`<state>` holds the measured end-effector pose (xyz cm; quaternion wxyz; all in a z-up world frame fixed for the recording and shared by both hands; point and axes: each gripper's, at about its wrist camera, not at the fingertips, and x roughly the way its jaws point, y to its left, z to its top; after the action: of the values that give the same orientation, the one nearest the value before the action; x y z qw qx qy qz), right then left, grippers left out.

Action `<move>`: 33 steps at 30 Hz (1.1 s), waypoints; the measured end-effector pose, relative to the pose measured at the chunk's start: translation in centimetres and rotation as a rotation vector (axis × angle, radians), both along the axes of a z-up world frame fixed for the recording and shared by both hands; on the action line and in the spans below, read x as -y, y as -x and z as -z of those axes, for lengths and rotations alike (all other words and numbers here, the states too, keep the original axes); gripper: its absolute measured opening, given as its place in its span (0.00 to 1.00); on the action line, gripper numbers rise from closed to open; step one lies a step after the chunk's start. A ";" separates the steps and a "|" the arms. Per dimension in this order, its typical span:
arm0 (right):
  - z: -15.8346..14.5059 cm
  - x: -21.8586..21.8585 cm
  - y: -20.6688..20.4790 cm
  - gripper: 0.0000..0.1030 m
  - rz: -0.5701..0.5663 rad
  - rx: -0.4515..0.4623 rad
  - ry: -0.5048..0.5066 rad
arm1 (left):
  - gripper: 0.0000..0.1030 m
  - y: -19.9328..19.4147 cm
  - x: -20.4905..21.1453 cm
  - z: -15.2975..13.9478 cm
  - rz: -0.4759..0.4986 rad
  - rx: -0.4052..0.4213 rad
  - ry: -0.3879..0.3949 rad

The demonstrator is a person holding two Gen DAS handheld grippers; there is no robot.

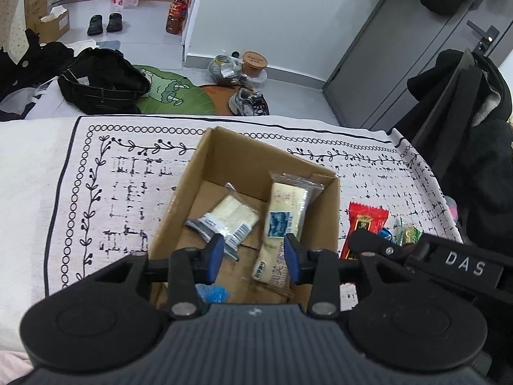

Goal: Organize snacks
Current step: 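Carry the red bar to the box with the right gripper, then release red bar into box while left gripper drops blue-green candy inside, then move both open grippers back over the snacks on the cloth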

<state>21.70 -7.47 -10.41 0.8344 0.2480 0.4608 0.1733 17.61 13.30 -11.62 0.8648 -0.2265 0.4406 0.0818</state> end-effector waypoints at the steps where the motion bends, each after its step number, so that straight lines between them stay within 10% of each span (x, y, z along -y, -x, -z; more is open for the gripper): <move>1: -0.1 -0.1 0.1 0.17 -0.006 0.000 -0.001 | 0.40 0.1 -0.1 0.0 -0.004 0.001 -0.001; 33: -2.9 13.7 1.5 0.86 0.205 0.026 0.208 | 0.80 -0.9 7.6 -1.8 0.098 -0.018 -0.014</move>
<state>20.17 -21.15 -7.55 0.8748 0.2037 0.4377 0.0415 18.48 5.73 -9.85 0.8653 -0.1981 0.4583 0.0443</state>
